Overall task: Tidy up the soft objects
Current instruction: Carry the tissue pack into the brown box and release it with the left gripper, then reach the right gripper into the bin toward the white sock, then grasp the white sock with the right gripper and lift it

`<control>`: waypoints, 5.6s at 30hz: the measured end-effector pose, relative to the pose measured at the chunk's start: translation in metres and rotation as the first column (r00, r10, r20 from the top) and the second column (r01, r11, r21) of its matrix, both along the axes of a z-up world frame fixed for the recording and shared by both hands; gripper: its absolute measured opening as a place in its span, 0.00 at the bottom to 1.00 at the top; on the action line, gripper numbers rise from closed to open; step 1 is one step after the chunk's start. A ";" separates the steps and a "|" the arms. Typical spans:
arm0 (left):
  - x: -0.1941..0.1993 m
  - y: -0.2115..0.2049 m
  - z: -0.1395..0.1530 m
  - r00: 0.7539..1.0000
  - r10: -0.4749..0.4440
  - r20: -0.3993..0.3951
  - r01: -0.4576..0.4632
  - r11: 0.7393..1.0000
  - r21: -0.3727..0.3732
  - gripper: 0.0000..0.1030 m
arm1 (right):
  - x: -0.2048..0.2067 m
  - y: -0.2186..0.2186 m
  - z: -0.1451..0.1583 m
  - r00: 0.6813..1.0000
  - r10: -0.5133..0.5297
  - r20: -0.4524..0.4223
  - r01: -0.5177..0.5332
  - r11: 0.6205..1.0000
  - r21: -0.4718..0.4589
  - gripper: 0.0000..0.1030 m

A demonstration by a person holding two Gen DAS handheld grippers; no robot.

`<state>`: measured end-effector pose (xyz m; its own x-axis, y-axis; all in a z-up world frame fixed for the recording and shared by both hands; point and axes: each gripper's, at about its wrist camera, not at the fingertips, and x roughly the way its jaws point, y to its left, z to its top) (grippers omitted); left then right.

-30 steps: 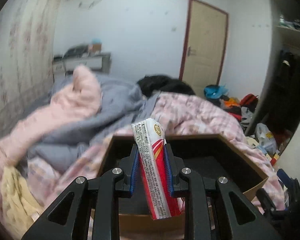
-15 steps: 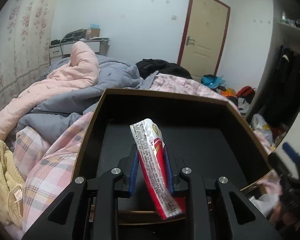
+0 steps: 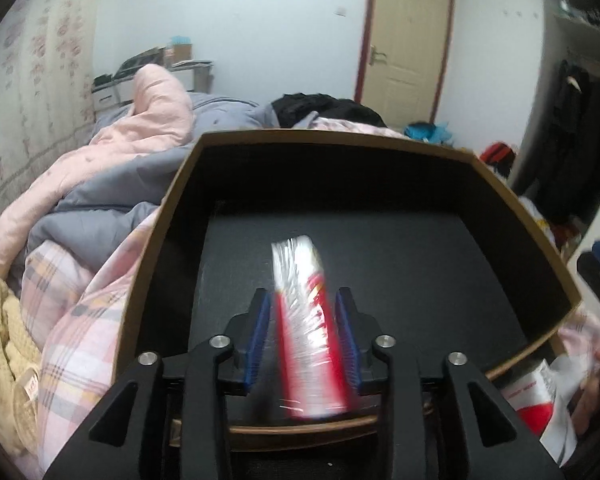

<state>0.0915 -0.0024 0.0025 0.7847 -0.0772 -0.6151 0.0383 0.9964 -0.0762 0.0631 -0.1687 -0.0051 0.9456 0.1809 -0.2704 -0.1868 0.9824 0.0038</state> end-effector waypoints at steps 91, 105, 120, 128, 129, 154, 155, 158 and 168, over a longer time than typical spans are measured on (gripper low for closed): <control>0.006 0.006 -0.018 0.999 0.026 -0.022 -0.025 0.999 0.024 1.00 | -0.053 0.013 -0.038 0.808 0.170 -0.564 -0.487 0.732 -0.477 0.73; 0.004 0.005 -0.018 0.999 0.026 -0.021 -0.025 0.999 0.025 1.00 | -0.039 0.035 -0.051 0.849 0.107 -0.517 -0.428 0.713 -0.555 0.73; 0.005 0.006 -0.019 0.999 0.026 -0.022 -0.025 0.999 0.024 1.00 | -0.018 0.009 -0.032 0.819 0.241 -0.521 -0.390 0.900 -0.197 0.08; 0.005 0.005 -0.019 0.999 0.026 -0.021 -0.025 0.999 0.024 1.00 | -0.028 0.002 -0.008 0.844 0.319 -0.432 -0.369 0.929 -0.037 0.08; 0.005 0.005 -0.019 0.999 0.026 -0.021 -0.025 0.999 0.024 1.00 | -0.029 0.002 -0.005 0.850 0.322 -0.418 -0.365 0.931 -0.026 0.08; 0.005 0.005 -0.019 0.999 0.026 -0.021 -0.025 0.999 0.024 1.00 | -0.014 0.006 0.008 0.872 0.288 -0.396 -0.333 0.942 -0.048 0.13; 0.005 0.005 -0.019 0.999 0.026 -0.021 -0.025 0.999 0.024 1.00 | -0.013 0.010 0.002 0.864 0.275 -0.421 -0.333 0.940 -0.070 0.22; 0.005 0.005 -0.019 0.999 0.026 -0.021 -0.025 0.999 0.024 1.00 | -0.011 0.021 -0.012 0.841 0.263 -0.473 -0.348 0.932 -0.099 0.67; 0.005 0.005 -0.019 0.999 0.026 -0.021 -0.025 0.999 0.025 1.00 | -0.009 0.011 -0.021 0.740 0.377 -0.557 -0.415 0.908 0.063 0.77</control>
